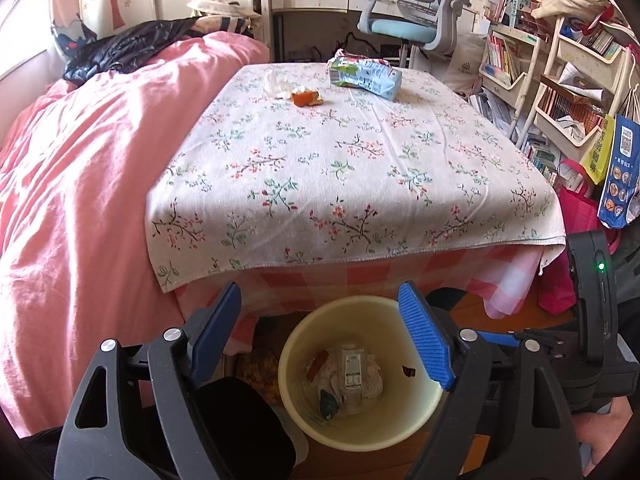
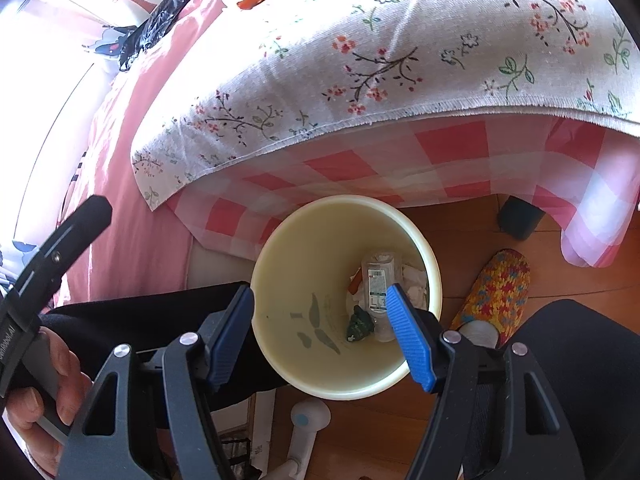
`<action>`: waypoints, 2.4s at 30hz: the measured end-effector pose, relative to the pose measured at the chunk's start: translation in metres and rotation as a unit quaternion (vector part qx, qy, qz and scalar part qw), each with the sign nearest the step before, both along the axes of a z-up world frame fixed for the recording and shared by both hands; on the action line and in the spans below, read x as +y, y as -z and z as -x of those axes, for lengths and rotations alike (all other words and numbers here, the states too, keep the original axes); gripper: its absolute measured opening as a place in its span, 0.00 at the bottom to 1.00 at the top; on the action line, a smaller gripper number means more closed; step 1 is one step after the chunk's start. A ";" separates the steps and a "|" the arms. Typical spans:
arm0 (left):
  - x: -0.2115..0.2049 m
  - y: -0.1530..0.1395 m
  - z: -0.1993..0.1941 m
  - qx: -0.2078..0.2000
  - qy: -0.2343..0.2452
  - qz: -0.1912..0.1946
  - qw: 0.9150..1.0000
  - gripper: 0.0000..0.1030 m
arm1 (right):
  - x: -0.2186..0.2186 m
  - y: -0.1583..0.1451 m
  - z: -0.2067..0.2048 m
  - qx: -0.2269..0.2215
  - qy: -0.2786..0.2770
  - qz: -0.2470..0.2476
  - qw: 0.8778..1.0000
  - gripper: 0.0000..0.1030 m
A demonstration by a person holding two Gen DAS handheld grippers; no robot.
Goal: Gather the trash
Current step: 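Move both open tools back over the table toward the remaining trash, then grasp the small orange peel with the left tool while the right tool grasps the snack wrapper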
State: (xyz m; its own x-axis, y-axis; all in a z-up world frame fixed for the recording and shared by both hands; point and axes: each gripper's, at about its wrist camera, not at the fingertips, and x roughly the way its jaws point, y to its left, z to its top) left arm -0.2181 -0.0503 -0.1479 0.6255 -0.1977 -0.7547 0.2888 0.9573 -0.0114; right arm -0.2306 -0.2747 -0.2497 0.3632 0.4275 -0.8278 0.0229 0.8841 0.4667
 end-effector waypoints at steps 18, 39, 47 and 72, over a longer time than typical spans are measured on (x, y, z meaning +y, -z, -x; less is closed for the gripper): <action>0.015 -0.049 -0.056 -0.064 -0.022 0.032 0.997 0.77 | 0.015 -0.085 0.011 -0.177 -0.037 0.066 0.981 0.65; -0.059 -0.028 -0.237 -0.059 0.078 -0.003 0.995 0.68 | -0.005 -0.185 -0.271 -0.204 -0.044 0.132 0.969 0.66; -0.077 -0.015 -0.279 -0.049 0.113 -0.010 0.992 0.68 | 0.002 -0.151 -0.363 -0.132 -0.051 0.151 0.978 0.66; -0.078 -0.010 -0.315 0.033 0.130 0.041 0.990 0.13 | -0.107 -0.169 -0.352 -0.193 0.093 -0.034 0.976 0.14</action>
State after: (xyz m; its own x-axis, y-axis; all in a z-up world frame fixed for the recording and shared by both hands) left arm 0.0969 -0.1283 -0.1382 0.4948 -0.4088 -0.7669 0.5217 0.8455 -0.1141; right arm 0.1214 -0.3814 -0.0806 0.7193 0.3728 -0.5862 -0.0082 0.8483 0.5295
